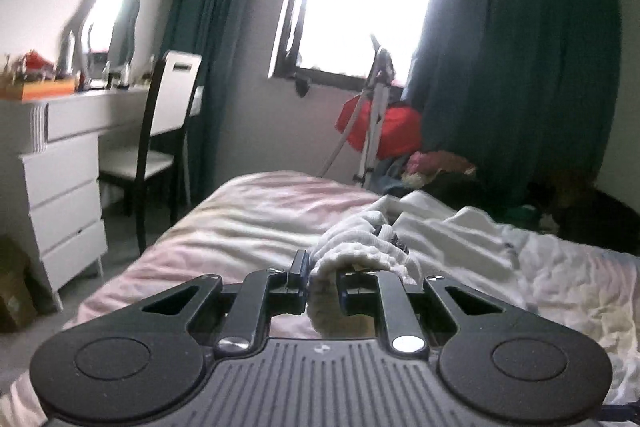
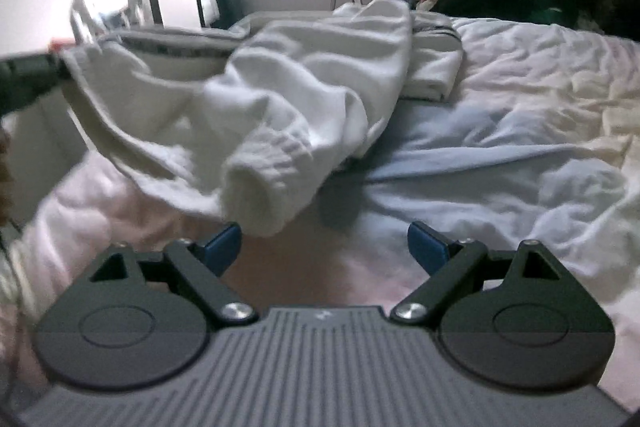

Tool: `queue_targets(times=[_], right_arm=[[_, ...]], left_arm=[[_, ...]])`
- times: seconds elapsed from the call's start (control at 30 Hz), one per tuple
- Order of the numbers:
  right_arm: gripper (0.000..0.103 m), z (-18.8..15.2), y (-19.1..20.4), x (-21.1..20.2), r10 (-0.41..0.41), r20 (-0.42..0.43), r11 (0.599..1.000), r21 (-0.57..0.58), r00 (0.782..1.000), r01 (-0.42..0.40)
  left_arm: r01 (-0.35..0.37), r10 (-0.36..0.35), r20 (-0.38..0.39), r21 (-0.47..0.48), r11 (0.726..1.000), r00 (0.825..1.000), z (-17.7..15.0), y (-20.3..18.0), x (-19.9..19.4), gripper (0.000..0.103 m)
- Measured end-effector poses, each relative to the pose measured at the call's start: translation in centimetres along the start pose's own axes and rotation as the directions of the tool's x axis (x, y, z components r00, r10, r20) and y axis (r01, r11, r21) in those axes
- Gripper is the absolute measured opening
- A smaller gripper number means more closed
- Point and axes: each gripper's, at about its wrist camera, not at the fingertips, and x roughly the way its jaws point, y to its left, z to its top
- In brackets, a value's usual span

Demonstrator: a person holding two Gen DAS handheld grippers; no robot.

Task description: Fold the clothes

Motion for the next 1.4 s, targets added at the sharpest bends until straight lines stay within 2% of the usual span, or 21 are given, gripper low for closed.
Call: queue_targets(times=[0.2,0.27,0.3,0.37,0.4,0.43,0.57,0.63,0.77,0.83,0.9,1.0,1.07,1.1,1.17,1.27,1.3,1.33,1.37,1.4], right_arm=[[0.091,0.7,0.3,1.5,0.079,0.092,0.997,-0.007,0.993,-0.079],[0.082,0.8,0.7,2.6,0.078,0.09,0.996,-0.038,0.993,-0.075],[0.073,0.9,0.9,2.9,0.078,0.088,0.996,-0.052,0.993,-0.074],[0.071,0.9,1.4,3.4,0.079,0.085,0.994,-0.079,0.993,-0.072],[0.062,0.9,1.8,3.3,0.077,0.096,0.992,-0.103,0.992,-0.067],[0.047,0.8,2.3,2.8,0.073,0.123,0.989,-0.138,0.99,-0.056],[0.035,1.1,2.9,1.1,0.036,0.189,0.983,-0.184,0.981,0.0],[0.026,1.2,2.8,0.1,0.011,0.23,0.982,-0.184,0.973,0.032],[0.022,1.6,3.0,-3.7,0.003,0.35,0.979,-0.19,0.937,0.068],[0.022,1.5,3.8,-6.2,0.021,0.407,0.972,-0.222,0.913,0.077],[0.022,0.9,4.9,-7.7,0.049,0.409,0.953,-0.293,0.911,0.08],[0.026,-0.5,6.5,-7.3,0.078,0.313,0.927,-0.372,0.946,0.047],[0.028,-1.3,7.3,-5.9,0.091,0.223,0.921,-0.391,0.971,0.003],[0.03,-1.6,7.6,-5.1,0.099,0.174,0.917,-0.398,0.98,-0.022],[0.034,-1.8,8.0,-4.6,0.125,0.124,0.915,-0.397,0.984,-0.066],[0.045,-1.5,7.9,-5.0,0.184,0.09,0.919,-0.37,0.979,-0.139],[0.056,-1.4,7.7,-5.3,0.209,0.082,0.919,-0.356,0.974,-0.167],[0.073,-1.3,7.4,-5.5,0.238,0.076,0.921,-0.335,0.968,-0.2],[0.081,-1.3,7.1,-5.7,0.269,0.071,0.922,-0.308,0.96,-0.236],[0.087,-1.1,6.8,-5.9,0.297,0.065,0.922,-0.279,0.953,-0.268]], left_arm=[[-0.015,0.015,0.005,-0.032,0.999,1.0,-0.1,0.5,1.5,0.016],[-0.01,0.01,0.002,-0.058,0.998,1.0,0.1,0.8,1.8,0.016],[-0.008,0.008,0.0,-0.07,0.998,1.0,0.2,0.9,2.0,0.016],[-0.005,0.005,0.001,-0.083,0.997,1.0,0.3,1.1,2.2,0.016],[-0.001,0.001,0.002,-0.09,0.996,1.0,0.4,1.2,2.2,0.016],[0.005,-0.004,0.005,-0.1,0.995,1.0,0.4,1.3,2.1,0.015],[0.034,-0.031,0.019,-0.185,0.982,0.999,0.8,2.4,1.5,0.015],[0.053,-0.047,0.033,-0.228,0.972,0.998,1.1,3.1,1.0,0.015],[0.136,-0.113,0.092,-0.306,0.942,0.989,1.3,4.8,-0.5,0.014],[0.156,-0.127,0.105,-0.345,0.926,0.986,1.4,5.6,-1.0,0.014],[0.13,-0.108,0.081,-0.368,0.921,0.991,1.3,6.1,-0.9,0.014],[0.081,-0.087,0.0,-0.361,0.929,0.996,0.7,6.6,0.3,0.014],[0.11,-0.14,-0.048,-0.4,0.91,0.989,-0.1,7.7,1.4,0.014],[0.092,-0.134,-0.075,-0.408,0.908,0.988,-0.4,8.2,1.9,0.014],[0.038,-0.104,-0.135,-0.422,0.906,0.985,-0.9,9.0,2.4,0.016],[0.015,-0.123,-0.201,-0.468,0.884,0.972,-1.4,10.7,2.6,0.018],[0.002,-0.123,-0.225,-0.474,0.881,0.967,-1.5,11.1,2.4,0.022],[-0.013,-0.12,-0.251,-0.471,0.882,0.96,-1.5,11.3,2.3,0.025],[-0.025,-0.111,-0.264,-0.463,0.886,0.958,-1.6,11.5,2.1,0.031],[-0.038,-0.1,-0.276,-0.453,0.891,0.956,-1.6,11.7,1.8,0.044]])
